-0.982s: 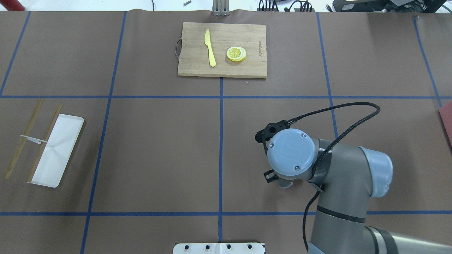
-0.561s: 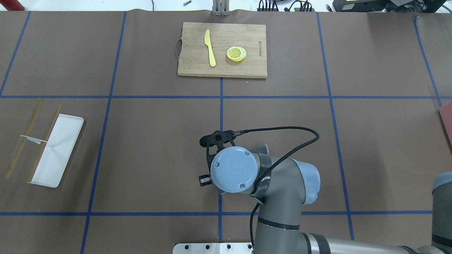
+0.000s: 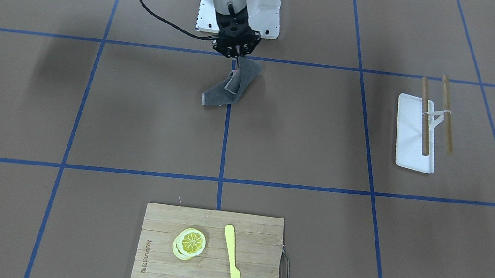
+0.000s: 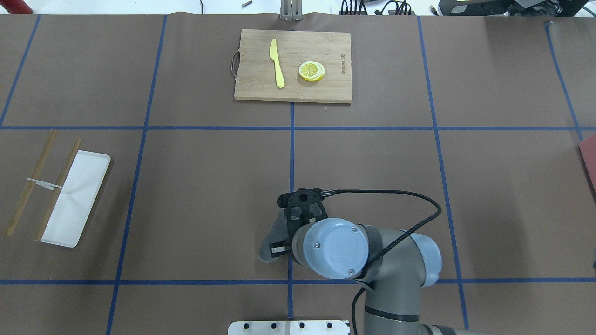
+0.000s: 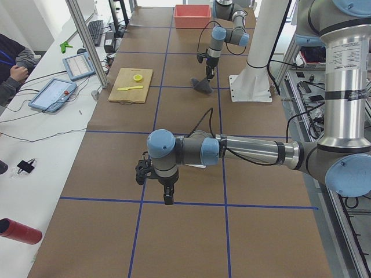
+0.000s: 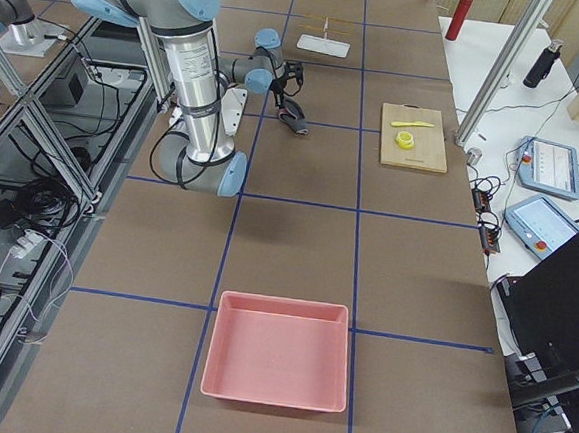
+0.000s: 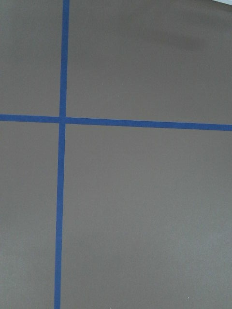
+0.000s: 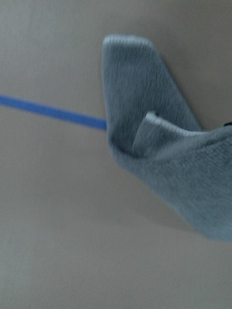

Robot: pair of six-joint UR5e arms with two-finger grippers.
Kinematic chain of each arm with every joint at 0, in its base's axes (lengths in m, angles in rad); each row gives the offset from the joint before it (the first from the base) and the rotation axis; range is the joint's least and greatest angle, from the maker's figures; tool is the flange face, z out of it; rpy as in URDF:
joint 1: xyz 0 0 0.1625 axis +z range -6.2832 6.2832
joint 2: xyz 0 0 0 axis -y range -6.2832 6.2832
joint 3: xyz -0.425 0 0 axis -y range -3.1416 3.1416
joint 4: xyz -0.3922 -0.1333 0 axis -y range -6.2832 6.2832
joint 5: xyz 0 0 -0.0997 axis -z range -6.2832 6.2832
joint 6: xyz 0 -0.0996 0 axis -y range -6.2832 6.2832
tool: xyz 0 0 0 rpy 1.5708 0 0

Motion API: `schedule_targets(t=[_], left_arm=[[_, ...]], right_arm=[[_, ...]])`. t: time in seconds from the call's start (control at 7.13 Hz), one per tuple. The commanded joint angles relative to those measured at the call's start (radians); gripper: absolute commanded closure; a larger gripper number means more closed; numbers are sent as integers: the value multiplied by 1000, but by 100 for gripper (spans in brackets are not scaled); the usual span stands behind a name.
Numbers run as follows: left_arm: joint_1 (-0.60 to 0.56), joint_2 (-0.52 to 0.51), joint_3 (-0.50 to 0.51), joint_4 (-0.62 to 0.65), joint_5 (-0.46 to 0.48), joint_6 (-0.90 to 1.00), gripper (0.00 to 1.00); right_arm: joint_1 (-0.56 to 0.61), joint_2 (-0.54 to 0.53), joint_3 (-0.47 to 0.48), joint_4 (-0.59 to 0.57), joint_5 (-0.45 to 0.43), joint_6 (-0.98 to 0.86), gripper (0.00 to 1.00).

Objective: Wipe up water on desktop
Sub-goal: 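Wipe the cloth back across the table away from the robot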

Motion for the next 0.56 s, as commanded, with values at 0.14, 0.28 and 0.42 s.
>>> schedule_targets(t=[0.14,0.28,0.42], left_arm=[[0,0,-8,0,0,0,2],[0,0,-7,0,0,0,2],[0,0,-7,0,0,0,2]], right_arm=[[44,-220,301,-407,44,-215,100],[54,-378,397,-454,44,-268,100],[72,-551,462,-455,44,-315,100]])
